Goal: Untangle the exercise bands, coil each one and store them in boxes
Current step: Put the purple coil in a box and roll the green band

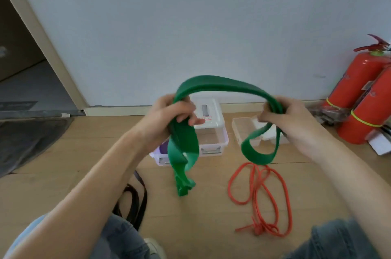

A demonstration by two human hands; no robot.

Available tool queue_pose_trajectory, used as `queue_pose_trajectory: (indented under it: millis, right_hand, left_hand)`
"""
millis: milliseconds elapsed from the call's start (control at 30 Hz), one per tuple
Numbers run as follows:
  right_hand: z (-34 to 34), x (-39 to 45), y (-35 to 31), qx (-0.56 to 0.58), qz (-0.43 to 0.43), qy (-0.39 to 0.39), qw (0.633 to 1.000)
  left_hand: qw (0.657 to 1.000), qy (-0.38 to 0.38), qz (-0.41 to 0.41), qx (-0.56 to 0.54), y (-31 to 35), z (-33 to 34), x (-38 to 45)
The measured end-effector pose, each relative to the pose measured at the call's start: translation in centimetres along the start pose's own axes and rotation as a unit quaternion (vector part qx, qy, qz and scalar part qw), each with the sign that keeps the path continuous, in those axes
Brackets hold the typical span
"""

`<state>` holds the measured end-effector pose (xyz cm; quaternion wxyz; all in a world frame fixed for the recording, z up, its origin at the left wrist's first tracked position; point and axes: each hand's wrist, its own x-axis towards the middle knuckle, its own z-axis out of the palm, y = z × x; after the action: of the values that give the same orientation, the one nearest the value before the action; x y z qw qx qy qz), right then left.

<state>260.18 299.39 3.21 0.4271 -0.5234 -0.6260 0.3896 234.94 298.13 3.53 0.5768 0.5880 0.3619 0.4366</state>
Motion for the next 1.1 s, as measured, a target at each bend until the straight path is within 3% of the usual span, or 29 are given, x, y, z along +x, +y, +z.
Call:
queue_pose_trajectory:
  millis: [33, 100, 133, 200, 300, 367, 467, 600, 733, 800, 900, 967, 1000, 1100]
  right_hand:
    - [0.1, -0.4, 0.4, -0.112, 0.023, -0.057, 0.992]
    - [0.9, -1.2, 1.1, -0.243, 0.096, -0.210, 0.942]
    - [1.3, -1.5, 1.5, -0.230, 0.125, -0.256, 0.931]
    - [2.1, -2.0, 1.8, -0.130, 0.125, -0.267, 0.947]
    - [4.2, -2.3, 2.0, -0.135, 0.053, -0.302, 0.942]
    - [5.6, -2.4, 2.0, -0.171, 0.021, -0.278, 0.945]
    - [6.0, -2.4, 0.8, -0.173, -0.029, -0.168, 0.970]
    - [5.4, -2.6, -0.8, 0.002, -0.058, -0.155, 0.986]
    - [4.7, -2.7, -1.3, 0.162, -0.037, -0.119, 0.979]
    - [3.8, -2.4, -1.5, 0.212, -0.050, -0.090, 0.972]
    - [1.8, -1.9, -2.0, 0.274, -0.100, -0.066, 0.954]
    - [1.0, -1.6, -2.1, 0.203, -0.122, -0.090, 0.967]
    - [1.0, -1.4, -1.9, 0.129, -0.108, -0.101, 0.981]
    - [2.4, -1.3, 0.0, -0.138, 0.000, -0.125, 0.983]
  left_hand:
    - [0.999, -0.016, 0.009, -0.033, 1.0, -0.4, -0.1]
    - [0.999, -0.019, -0.017, 0.020, 1.0, -0.5, 0.0]
    - [0.994, -0.015, -0.043, 0.101, 0.4, -0.1, 0.2]
    - [0.959, -0.040, -0.095, 0.263, -1.3, 1.4, 0.3]
    - [0.946, -0.081, -0.118, 0.292, -3.1, 3.6, 0.4]
    - [0.943, -0.075, -0.096, 0.309, -3.5, 3.6, 0.8]
    - [0.917, -0.047, -0.032, 0.395, -4.7, 2.8, 0.9]
    - [0.935, -0.023, -0.036, 0.351, -7.3, 3.5, -0.2]
    - [0.942, -0.098, -0.078, 0.310, -7.3, 4.0, 0.0]
    - [0.942, -0.103, -0.051, 0.316, -5.6, 3.6, 0.4]
    - [0.976, -0.060, 0.037, 0.204, -1.3, 2.3, 0.8]
    - [0.983, -0.026, 0.081, 0.160, 0.6, 1.6, 1.0]
    - [0.977, -0.021, 0.068, 0.203, 0.6, 1.4, 1.1]
    - [0.877, -0.098, -0.056, 0.467, -1.9, 1.9, 1.0]
